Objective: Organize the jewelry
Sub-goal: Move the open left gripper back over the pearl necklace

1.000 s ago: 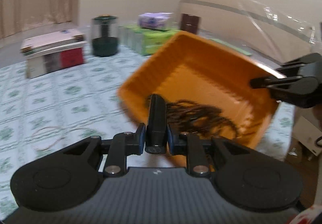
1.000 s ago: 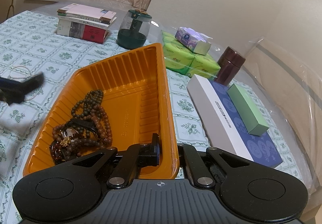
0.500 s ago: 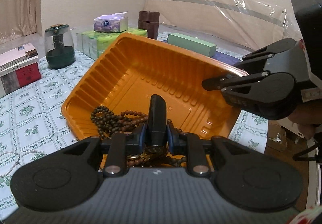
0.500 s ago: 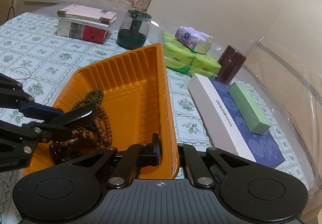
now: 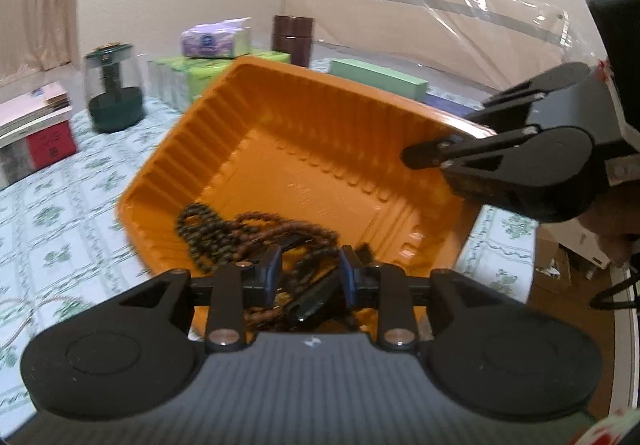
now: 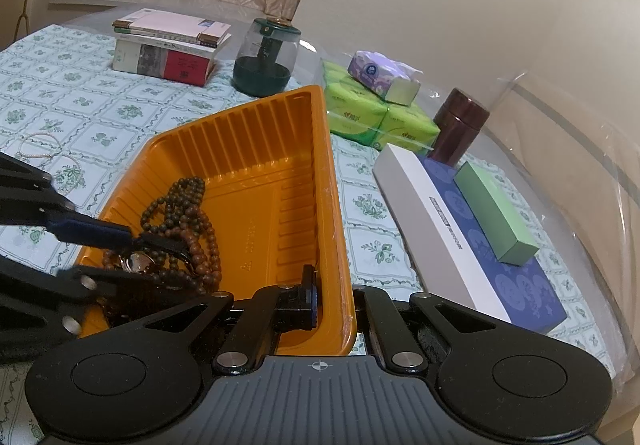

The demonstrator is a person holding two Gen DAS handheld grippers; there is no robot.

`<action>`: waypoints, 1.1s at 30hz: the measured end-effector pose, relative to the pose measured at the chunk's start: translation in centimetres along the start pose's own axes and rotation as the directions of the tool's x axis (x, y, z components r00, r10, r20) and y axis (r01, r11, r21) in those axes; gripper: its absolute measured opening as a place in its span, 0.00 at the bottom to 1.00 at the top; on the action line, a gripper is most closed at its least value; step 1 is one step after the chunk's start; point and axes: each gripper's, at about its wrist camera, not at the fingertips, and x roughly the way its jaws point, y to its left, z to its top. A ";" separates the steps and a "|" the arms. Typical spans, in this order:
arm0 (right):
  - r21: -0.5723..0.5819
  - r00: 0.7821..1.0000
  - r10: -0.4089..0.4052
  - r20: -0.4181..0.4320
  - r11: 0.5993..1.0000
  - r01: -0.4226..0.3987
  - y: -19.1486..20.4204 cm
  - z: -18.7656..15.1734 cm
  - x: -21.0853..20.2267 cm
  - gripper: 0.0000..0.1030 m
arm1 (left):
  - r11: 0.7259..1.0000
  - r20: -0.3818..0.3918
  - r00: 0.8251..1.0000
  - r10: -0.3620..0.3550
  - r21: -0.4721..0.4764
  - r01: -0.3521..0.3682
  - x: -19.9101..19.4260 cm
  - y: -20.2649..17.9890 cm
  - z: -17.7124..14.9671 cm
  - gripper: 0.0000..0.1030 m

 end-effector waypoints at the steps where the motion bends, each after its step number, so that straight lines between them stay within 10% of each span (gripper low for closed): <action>1: 0.000 1.000 0.000 0.000 1.000 0.000 0.0 0.0 0.0 0.04 | 1.000 0.002 1.000 0.013 -0.005 -0.013 -0.3 0.4 -0.2 0.26; 11: -0.002 1.000 0.000 0.001 1.000 0.000 -0.1 0.0 0.0 0.04 | 0.978 -0.025 0.981 0.192 -0.083 -0.193 -3.9 6.7 -3.4 0.26; 23: -0.008 1.000 -0.006 -0.001 1.000 0.006 0.0 0.1 -0.1 0.04 | 0.912 -0.111 0.915 0.388 -0.096 -0.398 -5.1 13.9 -6.9 0.26; 33: -0.014 1.000 -0.008 -0.004 1.000 0.008 0.0 0.1 0.1 0.04 | 0.952 -0.106 0.948 0.301 -0.032 -0.306 -1.8 13.2 -5.6 0.26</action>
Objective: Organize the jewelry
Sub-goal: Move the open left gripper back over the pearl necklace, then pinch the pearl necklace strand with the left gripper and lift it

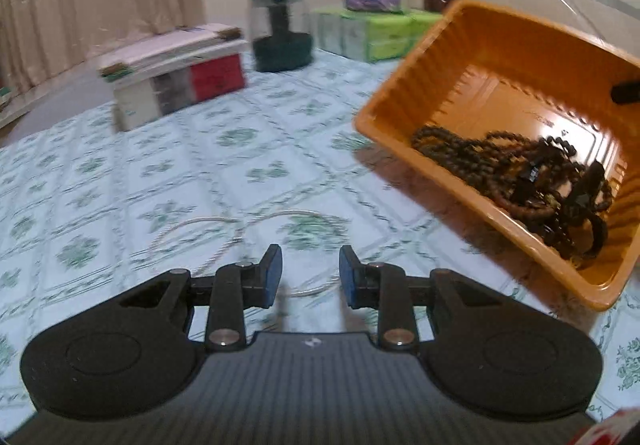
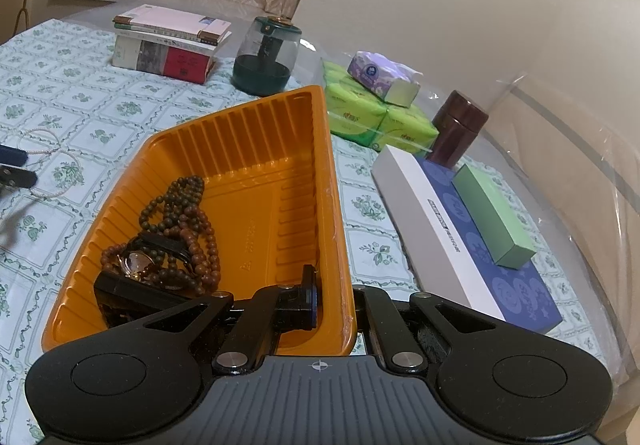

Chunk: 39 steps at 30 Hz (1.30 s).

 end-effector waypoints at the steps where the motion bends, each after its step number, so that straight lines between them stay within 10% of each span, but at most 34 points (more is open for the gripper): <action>1: 0.001 1.000 0.000 0.000 1.000 0.000 0.0 0.0 0.0 0.04 | 1.000 -0.007 1.000 -0.007 0.010 0.007 0.4 -0.3 0.1 0.26; 14: 0.008 1.000 -0.001 -0.003 1.000 0.001 0.0 -0.2 0.3 0.04 | 0.997 -0.092 0.995 -0.046 0.061 0.052 3.4 -1.7 0.7 0.02; 39: 0.008 1.000 0.000 0.006 1.000 0.000 0.2 -0.2 0.0 0.04 | 0.995 0.035 0.999 -0.042 -0.085 0.045 -6.1 1.1 2.8 0.01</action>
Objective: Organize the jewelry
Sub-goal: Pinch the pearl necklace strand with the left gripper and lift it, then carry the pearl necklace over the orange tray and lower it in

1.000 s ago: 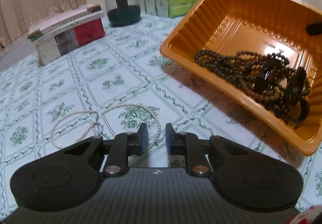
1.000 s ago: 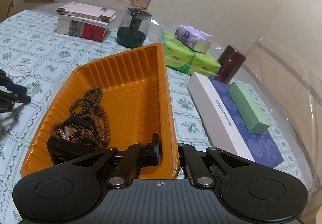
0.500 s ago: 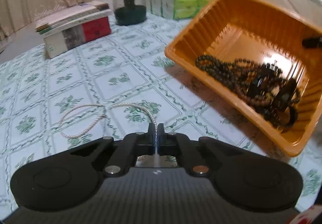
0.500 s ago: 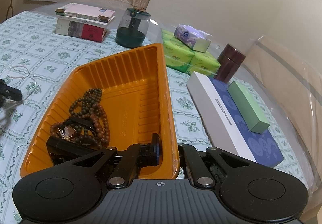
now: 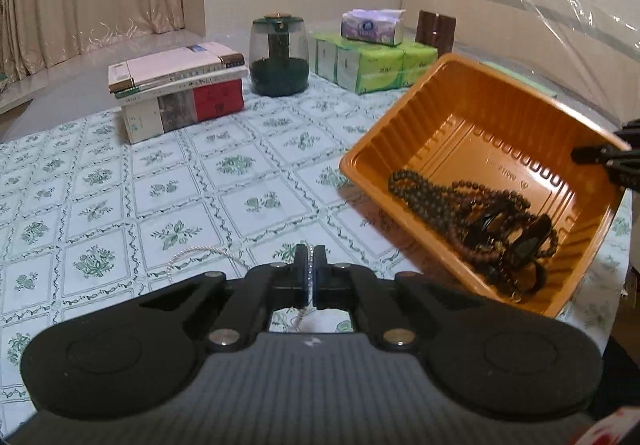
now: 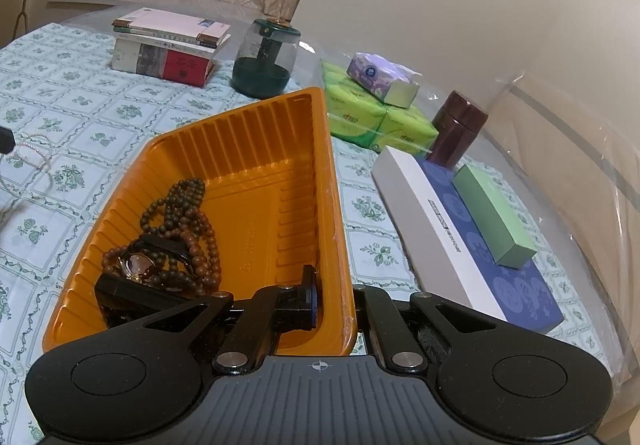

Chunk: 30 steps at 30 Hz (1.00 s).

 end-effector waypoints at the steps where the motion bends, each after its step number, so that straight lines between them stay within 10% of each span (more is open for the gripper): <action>1: -0.001 1.000 0.000 0.000 1.000 0.000 0.0 0.0 0.0 0.04 | 1.000 0.005 1.000 0.000 0.001 0.000 -0.2 -0.1 0.1 0.01; 30: 0.194 0.996 0.092 -0.016 0.977 -0.087 -3.9 -2.6 1.6 0.05 | 0.994 0.097 0.989 -0.110 0.029 0.108 -4.9 -2.3 6.8 0.01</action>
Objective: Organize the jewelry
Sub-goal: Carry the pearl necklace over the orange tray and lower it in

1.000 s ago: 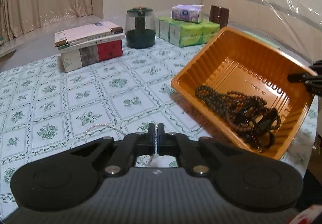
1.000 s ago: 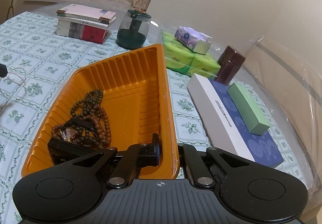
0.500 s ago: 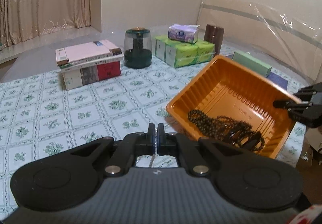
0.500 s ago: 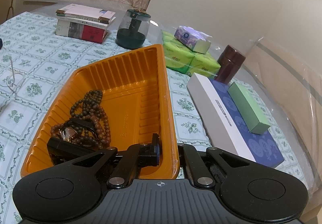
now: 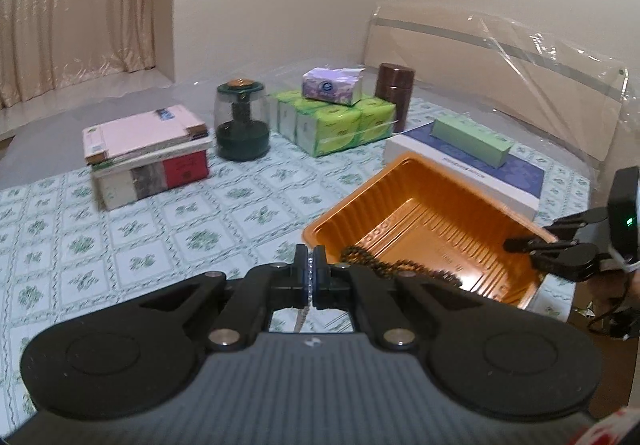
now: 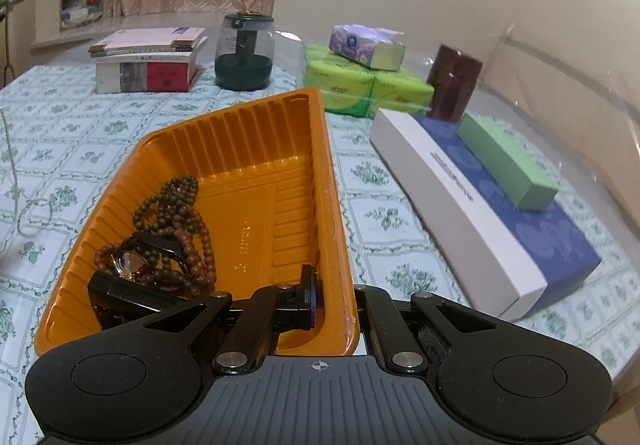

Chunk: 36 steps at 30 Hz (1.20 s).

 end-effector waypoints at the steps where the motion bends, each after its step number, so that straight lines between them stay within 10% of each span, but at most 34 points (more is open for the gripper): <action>1: 0.008 1.000 0.003 0.000 1.000 -0.003 -0.1 -0.1 0.0 0.05 | 1.000 0.004 1.000 -0.007 0.006 0.007 0.1 -0.3 0.4 0.01; 21: 0.083 1.000 0.024 0.004 0.996 -0.025 -1.1 -0.9 0.4 0.06 | 0.975 0.127 0.970 -0.207 0.110 0.194 0.8 -8.9 9.8 0.00; 36: 0.110 0.999 0.038 -0.012 0.993 -0.037 -1.5 -1.6 0.8 0.07 | 0.998 -0.126 0.991 -0.046 0.046 0.053 6.6 -3.9 -3.8 0.15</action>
